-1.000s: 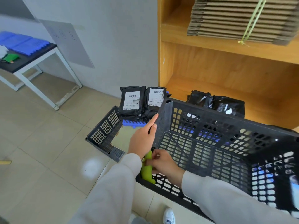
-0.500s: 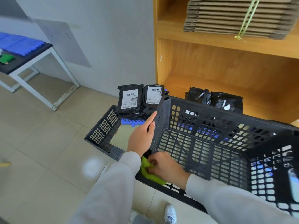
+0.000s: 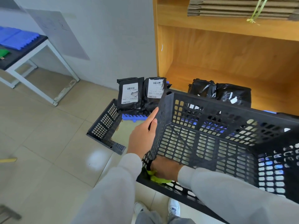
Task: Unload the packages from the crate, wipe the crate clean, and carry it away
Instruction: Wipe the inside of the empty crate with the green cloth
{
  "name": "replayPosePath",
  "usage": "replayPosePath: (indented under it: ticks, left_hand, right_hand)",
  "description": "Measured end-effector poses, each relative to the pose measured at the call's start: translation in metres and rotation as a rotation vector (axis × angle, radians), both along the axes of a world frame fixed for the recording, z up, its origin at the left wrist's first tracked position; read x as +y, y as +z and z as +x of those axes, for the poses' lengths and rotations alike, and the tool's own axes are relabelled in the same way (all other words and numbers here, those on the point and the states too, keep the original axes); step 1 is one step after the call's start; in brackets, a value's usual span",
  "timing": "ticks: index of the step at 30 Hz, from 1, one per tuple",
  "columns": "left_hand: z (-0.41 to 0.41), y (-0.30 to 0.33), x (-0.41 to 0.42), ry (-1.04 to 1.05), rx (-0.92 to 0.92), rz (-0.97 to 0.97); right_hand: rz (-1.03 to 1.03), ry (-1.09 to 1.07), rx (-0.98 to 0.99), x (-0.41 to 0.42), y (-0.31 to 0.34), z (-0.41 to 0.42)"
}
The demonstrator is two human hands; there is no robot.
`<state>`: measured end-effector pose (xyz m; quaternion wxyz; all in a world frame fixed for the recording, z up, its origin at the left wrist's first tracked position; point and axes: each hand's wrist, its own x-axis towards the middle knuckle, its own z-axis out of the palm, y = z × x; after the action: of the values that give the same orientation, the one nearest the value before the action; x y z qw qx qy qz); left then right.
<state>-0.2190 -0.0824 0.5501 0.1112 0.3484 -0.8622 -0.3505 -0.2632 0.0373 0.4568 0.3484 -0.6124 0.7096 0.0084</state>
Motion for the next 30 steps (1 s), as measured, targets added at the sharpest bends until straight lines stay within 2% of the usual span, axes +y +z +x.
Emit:
replayPosePath:
  ticks: [4, 11, 15, 23, 30]
  left_hand:
    - [-0.001, 0.0, -0.001, 0.005, -0.014, -0.003]
    - [0.001, 0.0, -0.002, 0.008, -0.013, -0.006]
    - [0.0, 0.0, -0.001, 0.012, -0.022, -0.005]
    - [0.002, 0.007, 0.002, 0.005, -0.026, 0.022]
    - [0.003, 0.012, 0.006, 0.004, -0.024, 0.046]
  right_hand:
    - [0.05, 0.053, 0.003, -0.004, -0.028, 0.001]
    - [0.03, 0.062, -0.057, -0.003, -0.038, -0.003]
    - [-0.073, 0.029, -0.084, 0.006, -0.026, -0.007]
    - [-0.333, 0.079, -0.001, 0.021, 0.017, -0.008]
    - [-0.484, 0.035, -0.079, 0.033, 0.067, -0.01]
